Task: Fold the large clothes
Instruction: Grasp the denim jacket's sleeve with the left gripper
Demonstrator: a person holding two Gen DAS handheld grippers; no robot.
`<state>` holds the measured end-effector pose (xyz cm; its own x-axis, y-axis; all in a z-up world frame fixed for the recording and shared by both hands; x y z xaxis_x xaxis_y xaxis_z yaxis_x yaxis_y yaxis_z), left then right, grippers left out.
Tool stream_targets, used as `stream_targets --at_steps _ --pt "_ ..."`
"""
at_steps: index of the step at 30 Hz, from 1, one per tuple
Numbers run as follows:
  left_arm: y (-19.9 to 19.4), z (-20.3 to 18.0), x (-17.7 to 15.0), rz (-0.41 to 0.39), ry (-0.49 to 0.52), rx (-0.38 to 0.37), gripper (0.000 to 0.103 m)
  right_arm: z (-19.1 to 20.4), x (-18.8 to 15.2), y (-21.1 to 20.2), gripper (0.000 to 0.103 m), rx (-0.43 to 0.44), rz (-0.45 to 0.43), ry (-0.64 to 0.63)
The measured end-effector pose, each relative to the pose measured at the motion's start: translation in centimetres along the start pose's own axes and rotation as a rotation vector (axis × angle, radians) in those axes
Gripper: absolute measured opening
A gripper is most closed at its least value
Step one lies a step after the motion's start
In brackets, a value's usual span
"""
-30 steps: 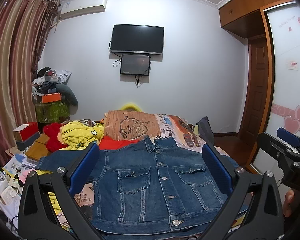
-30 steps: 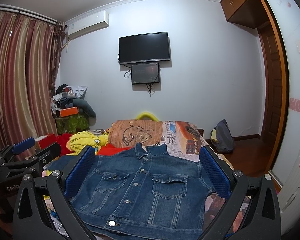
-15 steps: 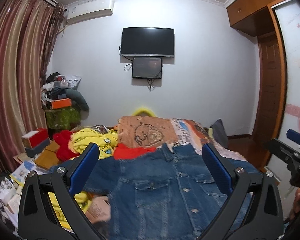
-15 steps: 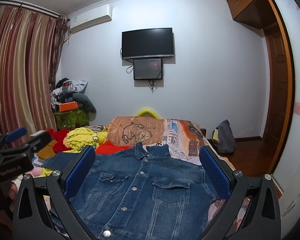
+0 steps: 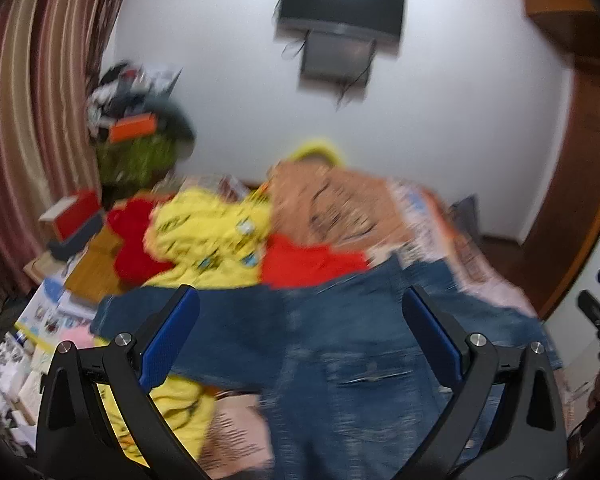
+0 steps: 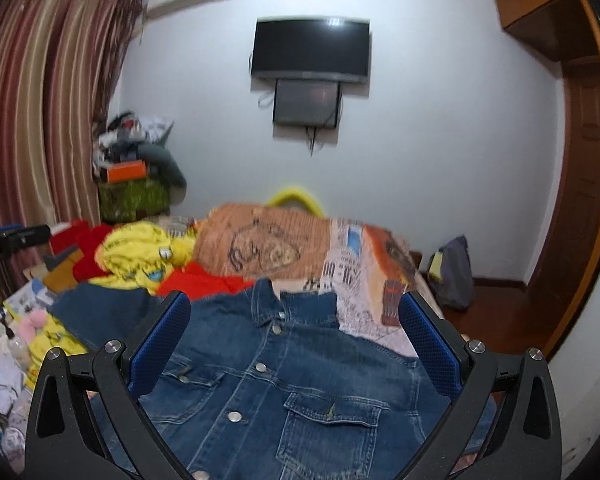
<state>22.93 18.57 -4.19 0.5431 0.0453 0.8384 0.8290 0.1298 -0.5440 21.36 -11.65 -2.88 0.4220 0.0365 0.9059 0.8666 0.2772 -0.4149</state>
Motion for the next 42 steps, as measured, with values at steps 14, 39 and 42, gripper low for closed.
stream_targets --at_steps 14,39,42 --pt "16.2 16.1 -10.9 0.427 -0.255 0.079 0.102 -1.6 -4.9 13.3 0.103 -0.03 0.417 0.047" --pt "23.0 27.4 -18.1 0.408 -0.688 -0.021 0.043 -3.0 -7.4 17.5 0.103 -0.09 0.572 0.09" --pt "22.1 27.0 -16.4 0.432 -0.591 0.054 0.025 -3.0 -7.2 17.0 0.103 -0.088 0.565 0.093"
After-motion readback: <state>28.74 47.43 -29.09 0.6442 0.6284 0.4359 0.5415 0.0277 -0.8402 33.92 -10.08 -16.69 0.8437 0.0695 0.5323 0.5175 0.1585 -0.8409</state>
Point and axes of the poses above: each gripper's, at about its wrist camera, not at the fingertips, and y roughly the way its jaws point, z to its left, x to its top, the point moved 2 cm from there along y, roughly the way its jaws point, and after that the axes turned 10 degrees about y, right-handed, at the moved point
